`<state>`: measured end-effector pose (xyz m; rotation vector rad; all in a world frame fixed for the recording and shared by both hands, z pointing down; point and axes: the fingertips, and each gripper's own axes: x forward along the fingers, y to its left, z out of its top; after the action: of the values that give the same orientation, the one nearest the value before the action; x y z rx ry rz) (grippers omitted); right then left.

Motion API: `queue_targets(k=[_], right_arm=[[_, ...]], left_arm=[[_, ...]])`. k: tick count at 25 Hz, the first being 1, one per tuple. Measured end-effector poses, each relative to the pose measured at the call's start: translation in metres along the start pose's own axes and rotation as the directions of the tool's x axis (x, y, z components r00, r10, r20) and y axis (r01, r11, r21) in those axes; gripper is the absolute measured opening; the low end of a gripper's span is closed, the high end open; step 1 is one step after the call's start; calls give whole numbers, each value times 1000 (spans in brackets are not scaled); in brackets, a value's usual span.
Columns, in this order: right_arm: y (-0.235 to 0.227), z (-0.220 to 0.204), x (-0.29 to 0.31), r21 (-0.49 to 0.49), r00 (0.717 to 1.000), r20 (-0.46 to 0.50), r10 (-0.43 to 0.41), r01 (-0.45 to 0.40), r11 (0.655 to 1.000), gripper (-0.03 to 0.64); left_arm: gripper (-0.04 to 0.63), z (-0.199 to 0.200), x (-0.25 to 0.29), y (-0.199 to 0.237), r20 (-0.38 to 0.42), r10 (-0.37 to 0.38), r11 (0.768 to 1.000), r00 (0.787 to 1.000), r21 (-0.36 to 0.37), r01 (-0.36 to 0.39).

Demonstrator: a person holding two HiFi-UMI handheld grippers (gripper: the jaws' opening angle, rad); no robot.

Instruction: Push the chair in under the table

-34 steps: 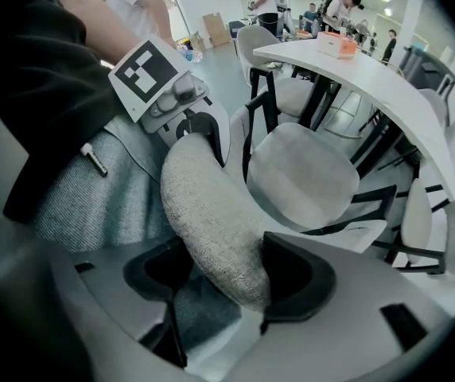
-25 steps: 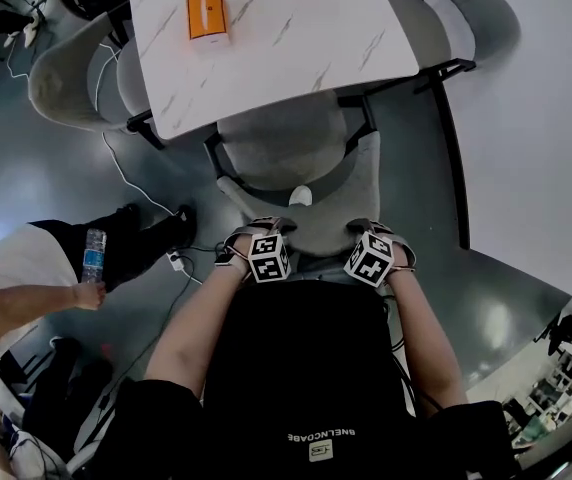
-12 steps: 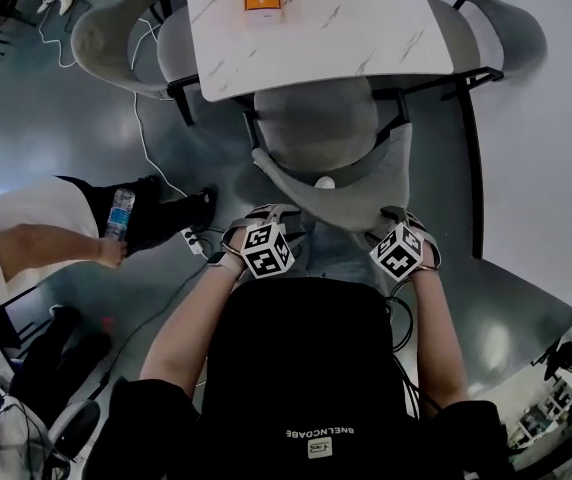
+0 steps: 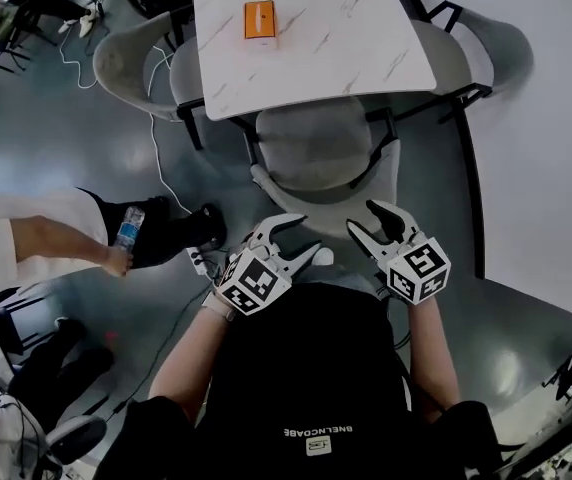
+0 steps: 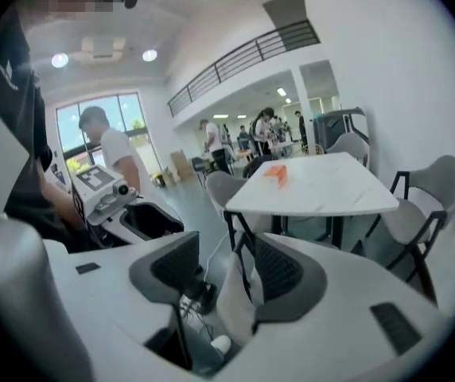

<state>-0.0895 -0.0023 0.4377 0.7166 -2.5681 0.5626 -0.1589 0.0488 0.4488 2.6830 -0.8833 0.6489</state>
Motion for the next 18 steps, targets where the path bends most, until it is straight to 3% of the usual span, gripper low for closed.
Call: queue_targets(k=[3,6,10,18], right_arm=[[3,42,-25,32,990,140,17,-22,999,201],[9,80,-48,16,969,246,27,-31,999,189],[22,119,-73,-48,939,342,33,-18,999,184],[37,157,-112,-119,880,474,34,25,993,175]], left_arm=[[202,63,-6,-2,158,35,999,987,-47,-28],[166,113,-15,-5,263,51,998,963,-36,-43],[155,158,-25,-13,333,58,997,941,23,-70],[99,208,-39,-15,456,103,995,884,-61,-84]])
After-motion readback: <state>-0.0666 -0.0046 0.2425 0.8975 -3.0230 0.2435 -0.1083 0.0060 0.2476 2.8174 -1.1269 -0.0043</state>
